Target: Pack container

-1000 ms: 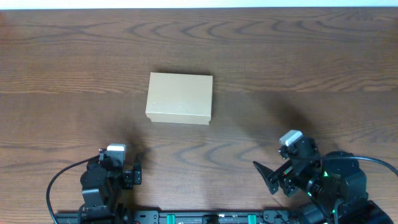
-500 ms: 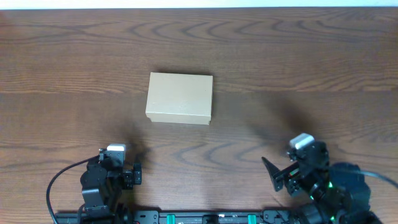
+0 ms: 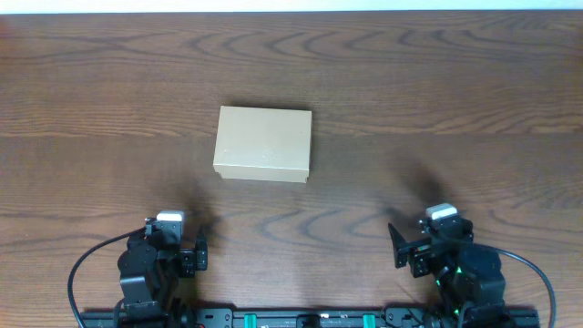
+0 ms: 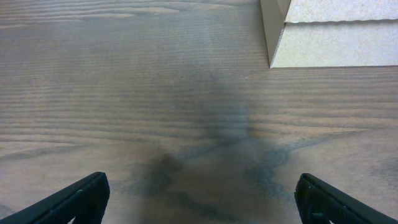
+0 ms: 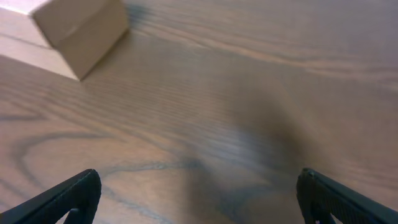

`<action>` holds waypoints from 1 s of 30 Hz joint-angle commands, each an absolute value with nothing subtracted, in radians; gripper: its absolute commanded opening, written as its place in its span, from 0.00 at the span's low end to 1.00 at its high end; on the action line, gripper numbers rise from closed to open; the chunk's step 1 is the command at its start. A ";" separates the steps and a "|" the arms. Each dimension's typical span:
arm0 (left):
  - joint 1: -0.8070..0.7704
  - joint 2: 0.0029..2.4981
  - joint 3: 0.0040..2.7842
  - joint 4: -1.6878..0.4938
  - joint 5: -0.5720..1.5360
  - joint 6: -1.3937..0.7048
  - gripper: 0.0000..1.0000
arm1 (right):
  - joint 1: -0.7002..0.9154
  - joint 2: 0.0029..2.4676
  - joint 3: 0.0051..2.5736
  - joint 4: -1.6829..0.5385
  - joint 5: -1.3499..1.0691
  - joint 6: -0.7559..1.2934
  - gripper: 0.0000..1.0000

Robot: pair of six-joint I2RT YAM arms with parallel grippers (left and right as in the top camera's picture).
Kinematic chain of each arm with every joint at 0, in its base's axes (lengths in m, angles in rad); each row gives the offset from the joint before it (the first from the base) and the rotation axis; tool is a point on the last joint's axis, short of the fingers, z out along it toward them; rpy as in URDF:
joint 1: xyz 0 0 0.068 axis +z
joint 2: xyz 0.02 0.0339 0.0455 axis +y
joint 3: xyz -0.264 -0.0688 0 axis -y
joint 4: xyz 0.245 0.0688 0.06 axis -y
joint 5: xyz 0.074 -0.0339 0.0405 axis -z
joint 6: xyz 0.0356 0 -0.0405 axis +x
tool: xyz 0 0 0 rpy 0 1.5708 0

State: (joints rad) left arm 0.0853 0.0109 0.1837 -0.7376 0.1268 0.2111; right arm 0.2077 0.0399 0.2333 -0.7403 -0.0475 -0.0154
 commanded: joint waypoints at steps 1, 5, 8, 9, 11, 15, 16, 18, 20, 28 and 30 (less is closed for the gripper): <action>0.091 0.004 0.175 -0.762 0.120 0.225 0.95 | 0.173 0.008 0.197 -0.733 -0.034 0.061 0.99; 0.091 0.004 0.175 -0.762 0.120 0.225 0.95 | 0.152 0.005 0.165 -0.733 -0.035 0.083 0.99; 0.091 0.004 0.175 -0.762 0.120 0.225 0.96 | 0.152 0.005 0.160 -0.736 -0.033 0.081 0.99; 0.091 0.004 0.175 -0.762 0.120 0.225 0.95 | 0.152 0.005 0.160 -0.736 -0.033 0.081 0.99; 0.091 0.004 0.175 -0.762 0.120 0.225 0.95 | 0.152 0.005 0.160 -0.737 -0.034 0.081 0.99; 0.091 0.004 0.175 -0.762 0.120 0.225 0.95 | 0.152 0.006 0.160 -0.735 -0.034 0.081 0.99; 0.091 0.004 0.175 -0.762 0.120 0.225 0.95 | 0.152 0.006 0.160 -0.735 -0.033 0.081 0.99; 0.091 0.004 0.175 -0.762 0.120 0.225 0.95 | 0.152 0.006 0.160 -0.735 -0.034 0.081 0.99; 0.091 0.004 0.175 -0.762 0.120 0.225 0.95 | 0.152 0.006 0.160 -0.735 -0.033 0.081 0.99; 0.091 0.004 0.175 -0.762 0.120 0.225 0.95 | 0.152 0.006 0.160 -0.735 -0.033 0.081 0.99; 0.091 0.004 0.175 -0.762 0.120 0.225 0.95 | 0.152 0.006 0.160 -0.735 -0.034 0.081 0.99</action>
